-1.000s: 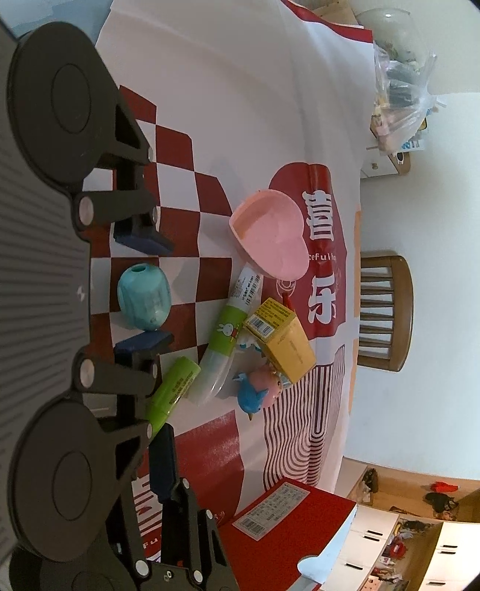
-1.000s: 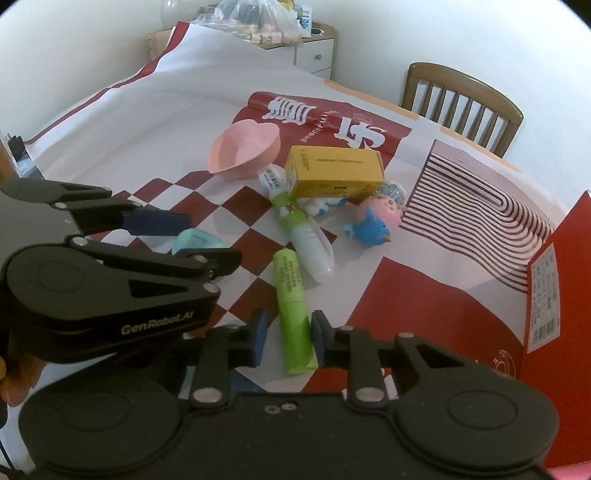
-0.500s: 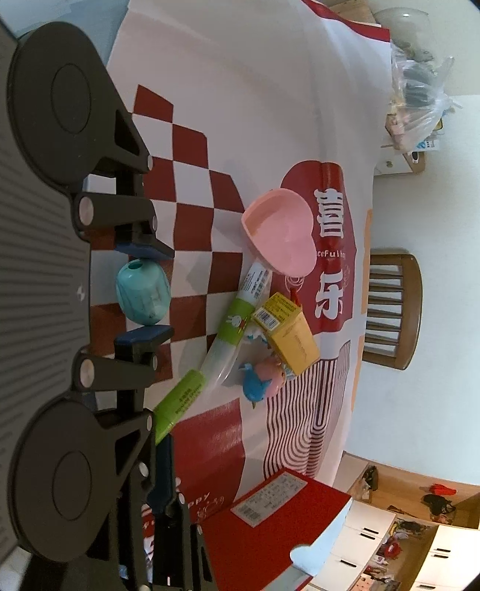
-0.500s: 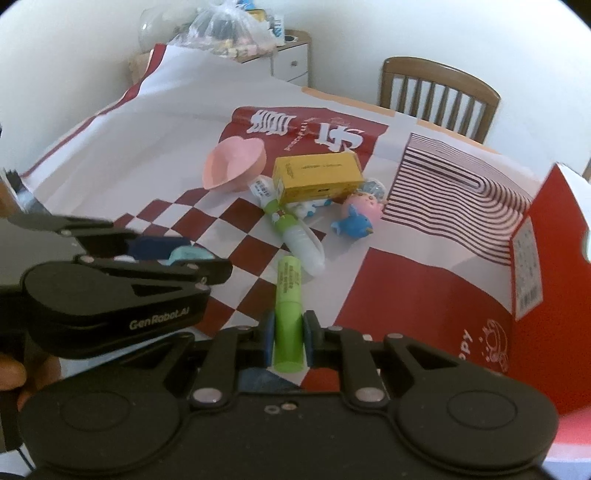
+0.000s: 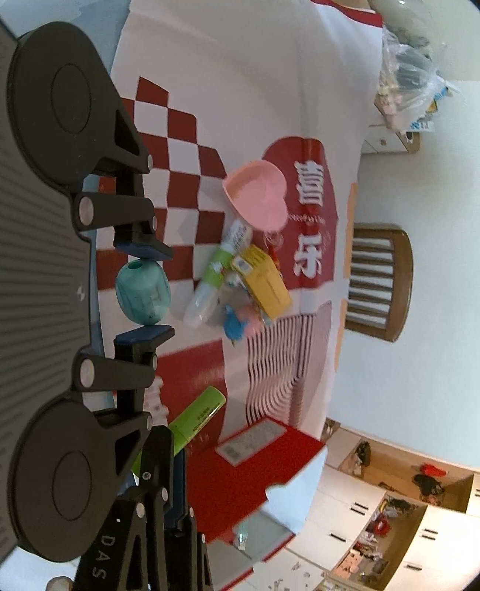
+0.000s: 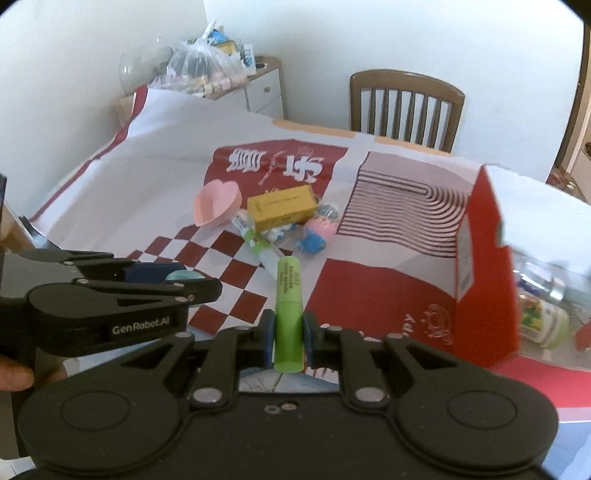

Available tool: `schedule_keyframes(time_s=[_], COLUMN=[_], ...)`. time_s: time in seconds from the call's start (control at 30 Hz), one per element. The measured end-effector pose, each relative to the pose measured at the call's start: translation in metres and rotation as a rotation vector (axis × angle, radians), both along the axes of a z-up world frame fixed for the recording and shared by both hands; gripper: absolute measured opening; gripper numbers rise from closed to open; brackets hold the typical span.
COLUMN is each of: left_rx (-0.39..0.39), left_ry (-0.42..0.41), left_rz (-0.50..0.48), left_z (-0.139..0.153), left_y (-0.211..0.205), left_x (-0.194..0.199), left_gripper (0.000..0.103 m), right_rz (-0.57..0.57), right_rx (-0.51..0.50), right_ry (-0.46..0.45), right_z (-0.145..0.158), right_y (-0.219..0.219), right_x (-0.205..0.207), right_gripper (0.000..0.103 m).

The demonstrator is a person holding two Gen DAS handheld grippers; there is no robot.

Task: Organize rigid objects
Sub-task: 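Carry the sharpener and highlighter into the cardboard box with both tools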

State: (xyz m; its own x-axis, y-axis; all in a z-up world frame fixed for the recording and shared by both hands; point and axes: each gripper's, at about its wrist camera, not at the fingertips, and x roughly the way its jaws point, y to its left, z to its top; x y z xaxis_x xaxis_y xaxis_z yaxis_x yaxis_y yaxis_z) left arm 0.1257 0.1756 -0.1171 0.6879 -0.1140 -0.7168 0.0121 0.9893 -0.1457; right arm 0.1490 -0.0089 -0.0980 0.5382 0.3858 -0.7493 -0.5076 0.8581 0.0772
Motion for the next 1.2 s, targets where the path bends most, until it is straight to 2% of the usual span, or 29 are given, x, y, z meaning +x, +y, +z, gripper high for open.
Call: schedule_keyframes(time_s=[0.23, 0.53, 0.87, 1.2], left_rx=[0.005, 0.003, 0.020, 0.061], left_ry=[-0.019, -0.065, -0.089, -0.065], left_rz=[-0.039, -0.087, -0.151, -0.187], left_z=[0.029, 0.058, 0.069, 0.062], left_y=[-0.030, -0.079, -0.149, -0.215], left_x=[0.003, 0.012, 0.026, 0.054], left_gripper=[0.037, 0.037, 0.037, 0.037], right_rz=[-0.025, -0.077, -0.134, -0.198], right_rx=[0.030, 0.051, 0.069, 0.062], right_ry=[-0.026, -0.055, -0.072, -0.077], right_z=[0.029, 0.051, 0.055, 0.049], right_y=[-0.030, -0.085, -0.152, -0.218], right_x=[-0.005, 0.002, 0.017, 0.037], right_gripper=[0.015, 0.015, 0.015, 0.015])
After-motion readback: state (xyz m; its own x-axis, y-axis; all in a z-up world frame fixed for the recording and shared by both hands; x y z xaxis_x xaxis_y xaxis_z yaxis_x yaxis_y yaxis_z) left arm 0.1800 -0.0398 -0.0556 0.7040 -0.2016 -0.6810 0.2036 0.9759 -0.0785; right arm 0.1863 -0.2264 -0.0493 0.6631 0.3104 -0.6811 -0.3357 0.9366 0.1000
